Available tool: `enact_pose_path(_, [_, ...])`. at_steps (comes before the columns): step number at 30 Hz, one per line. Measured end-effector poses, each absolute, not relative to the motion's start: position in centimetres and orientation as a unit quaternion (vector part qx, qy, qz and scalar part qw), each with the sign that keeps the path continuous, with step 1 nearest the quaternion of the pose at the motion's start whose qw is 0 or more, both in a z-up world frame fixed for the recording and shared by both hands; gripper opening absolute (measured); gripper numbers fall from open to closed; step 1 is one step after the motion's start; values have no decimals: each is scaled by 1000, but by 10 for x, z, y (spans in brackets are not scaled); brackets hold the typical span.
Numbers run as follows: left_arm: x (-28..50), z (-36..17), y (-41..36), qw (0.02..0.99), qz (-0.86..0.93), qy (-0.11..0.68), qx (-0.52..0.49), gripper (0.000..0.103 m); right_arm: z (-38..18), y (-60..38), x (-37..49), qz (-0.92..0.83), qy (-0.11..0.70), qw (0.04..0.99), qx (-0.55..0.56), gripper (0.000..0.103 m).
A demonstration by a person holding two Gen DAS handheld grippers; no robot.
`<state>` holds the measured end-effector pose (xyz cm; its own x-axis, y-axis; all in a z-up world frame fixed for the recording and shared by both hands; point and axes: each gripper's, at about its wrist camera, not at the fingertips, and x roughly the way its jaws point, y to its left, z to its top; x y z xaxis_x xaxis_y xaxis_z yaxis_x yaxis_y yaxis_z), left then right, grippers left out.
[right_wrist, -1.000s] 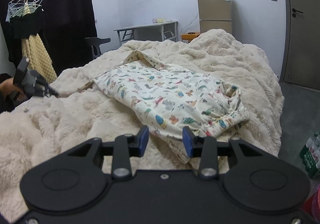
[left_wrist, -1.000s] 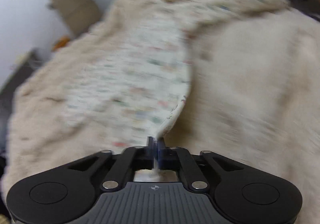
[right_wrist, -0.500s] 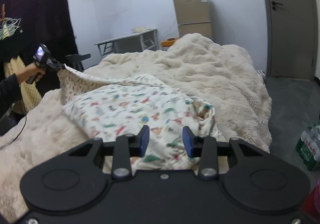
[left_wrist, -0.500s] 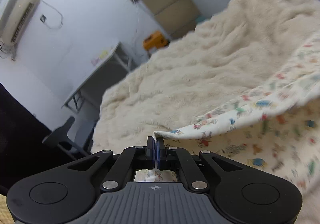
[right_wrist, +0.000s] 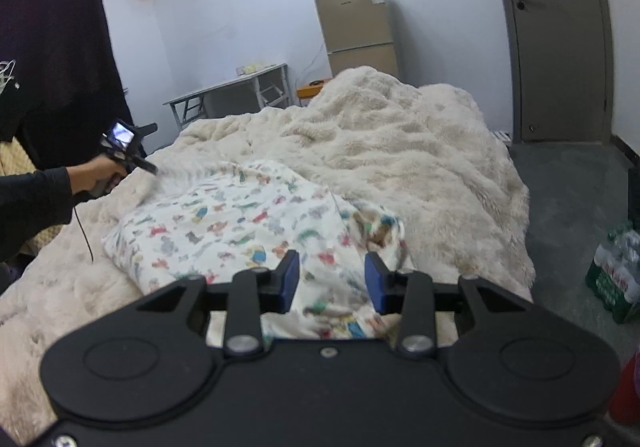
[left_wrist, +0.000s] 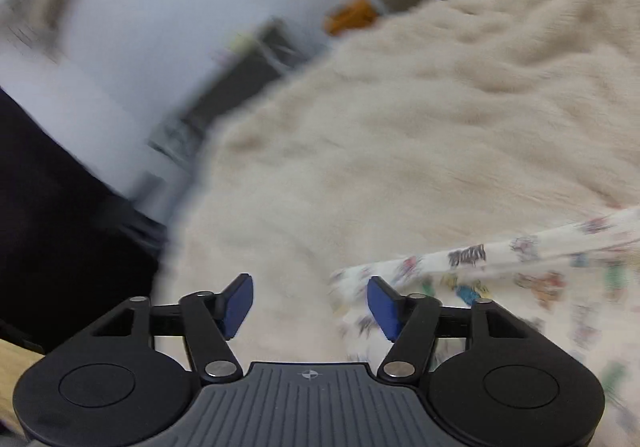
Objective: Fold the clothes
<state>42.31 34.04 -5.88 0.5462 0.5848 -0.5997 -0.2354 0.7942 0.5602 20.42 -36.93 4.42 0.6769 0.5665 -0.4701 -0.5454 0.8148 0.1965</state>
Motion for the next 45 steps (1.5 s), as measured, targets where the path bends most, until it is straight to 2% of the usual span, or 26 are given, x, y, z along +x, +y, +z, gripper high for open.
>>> enact_pose_path(2, [419, -56, 336, 868, 221, 409, 173, 57, 55, -357, 219, 316, 259, 913, 4, 39])
enact_pose_path(3, [412, -43, 331, 893, 185, 391, 125, 57, 61, -350, 229, 324, 256, 911, -4, 44])
enact_pose_path(6, [398, -7, 315, 938, 6, 347, 1, 57, 74, -311, 276, 360, 267, 894, -29, 50])
enact_pose_path(8, [390, 11, 292, 941, -103, 323, -11, 67, 76, -282, 304, 377, 280, 882, -41, 54])
enact_pose_path(10, [384, 25, 251, 931, -205, 301, 28, 80, 70, -255, 324, 392, 300, 869, -40, 56])
enact_pose_path(13, [384, 29, 202, 910, -282, 293, 82, 81, 60, -215, 353, 414, 329, 848, -39, 60])
enact_pose_path(17, [398, 3, 132, 859, -341, 343, 170, 79, 46, -169, 377, 428, 363, 825, -70, 60])
enact_pose_path(18, [400, -2, 129, 855, -344, 346, 178, 76, 44, -163, 379, 429, 368, 821, -77, 49])
enact_pose_path(19, [402, -6, 127, 850, -349, 349, 184, 61, 43, -160, 380, 431, 373, 817, -84, 38])
enact_pose_path(20, [404, -9, 126, 846, -354, 351, 188, 35, 42, -155, 380, 434, 379, 812, -95, 15])
enact_pose_path(21, [404, -10, 128, 844, -358, 352, 188, 21, 42, -153, 380, 436, 377, 811, -99, 6])
enact_pose_path(22, [405, -10, 129, 842, -363, 352, 188, 4, 44, -155, 379, 439, 366, 815, -97, 4])
enact_pose_path(23, [404, -10, 130, 840, -367, 350, 191, 4, 46, -158, 378, 440, 358, 818, -92, 0])
enact_pose_path(32, [394, 1, 111, 861, -309, 310, 260, 2, 70, -170, 394, 411, 303, 858, -55, 0])
enact_pose_path(36, [397, -2, 95, 876, -248, 305, 278, 0, 65, -155, 401, 358, 303, 878, -97, 0])
enact_pose_path(37, [398, -3, 91, 880, -233, 304, 282, 2, 57, -146, 402, 335, 312, 880, -125, 0])
enact_pose_path(39, [399, -5, 82, 886, -202, 301, 290, 14, 44, -136, 396, 291, 325, 881, -183, 12])
enact_pose_path(40, [400, -6, 78, 888, -187, 300, 294, 27, 45, -141, 388, 281, 320, 884, -191, 16])
enact_pose_path(41, [398, -6, 76, 892, -173, 296, 293, 38, 46, -146, 381, 271, 315, 888, -199, 26])
enact_pose_path(42, [385, 2, 83, 904, -165, 286, 272, 45, 48, -152, 374, 265, 310, 891, -201, 35])
enact_pose_path(43, [372, 9, 89, 914, -157, 276, 251, 56, 54, -165, 365, 258, 306, 897, -185, 39])
enact_pose_path(44, [357, 18, 98, 926, -151, 266, 222, 59, 62, -184, 351, 254, 302, 905, -159, 47])
enact_pose_path(45, [333, 32, 112, 940, -150, 258, 164, 60, 69, -201, 336, 257, 301, 909, -133, 51])
